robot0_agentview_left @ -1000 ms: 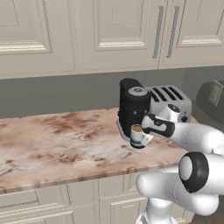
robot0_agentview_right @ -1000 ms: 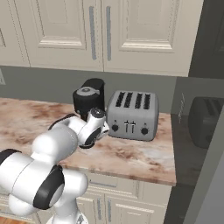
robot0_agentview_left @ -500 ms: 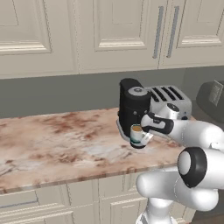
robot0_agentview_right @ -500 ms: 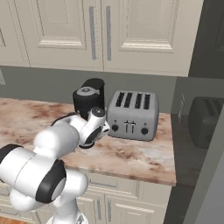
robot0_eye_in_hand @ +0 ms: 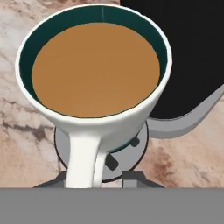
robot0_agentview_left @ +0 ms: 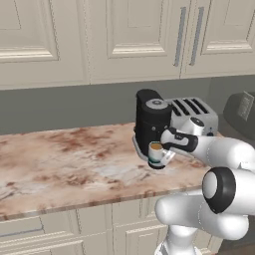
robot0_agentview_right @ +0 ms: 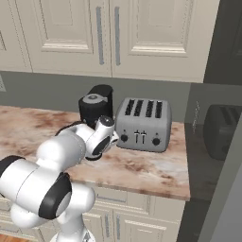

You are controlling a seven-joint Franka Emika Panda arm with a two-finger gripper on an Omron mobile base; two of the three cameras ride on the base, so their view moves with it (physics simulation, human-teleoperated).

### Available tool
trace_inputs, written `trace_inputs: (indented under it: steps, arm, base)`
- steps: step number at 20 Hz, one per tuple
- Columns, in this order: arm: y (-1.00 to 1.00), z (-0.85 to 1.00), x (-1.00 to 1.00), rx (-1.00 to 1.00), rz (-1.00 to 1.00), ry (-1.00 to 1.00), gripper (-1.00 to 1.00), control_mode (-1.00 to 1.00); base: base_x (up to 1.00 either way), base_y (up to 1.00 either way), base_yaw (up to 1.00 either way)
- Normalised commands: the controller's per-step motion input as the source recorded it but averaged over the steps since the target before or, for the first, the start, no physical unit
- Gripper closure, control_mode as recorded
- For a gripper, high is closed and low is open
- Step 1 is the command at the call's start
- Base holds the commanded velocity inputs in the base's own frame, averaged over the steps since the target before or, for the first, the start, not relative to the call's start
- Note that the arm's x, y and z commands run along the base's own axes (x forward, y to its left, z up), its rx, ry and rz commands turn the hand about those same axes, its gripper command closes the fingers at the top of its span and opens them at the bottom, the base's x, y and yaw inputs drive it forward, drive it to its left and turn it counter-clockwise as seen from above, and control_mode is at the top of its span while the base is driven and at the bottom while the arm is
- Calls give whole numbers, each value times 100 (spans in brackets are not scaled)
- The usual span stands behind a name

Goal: Pick up the brewed coffee from the coffee machine and place it next to the breakfast plate on the dining counter.

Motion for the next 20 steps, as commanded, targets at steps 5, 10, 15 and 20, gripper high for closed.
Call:
trace_inputs:
  steps: [5,10,15,20]
  arm:
    - [0,0,0,0,2,0,100,-100]
    - [0,0,-14,0,6,-7,100,-100]
    - [0,9,-69,0,10,-14,100,-100]
    - [0,18,-77,-1,9,-9,100,-100]
  base:
    - [0,0,0]
    - [0,0,0]
    - [0,0,0]
    - [0,0,0]
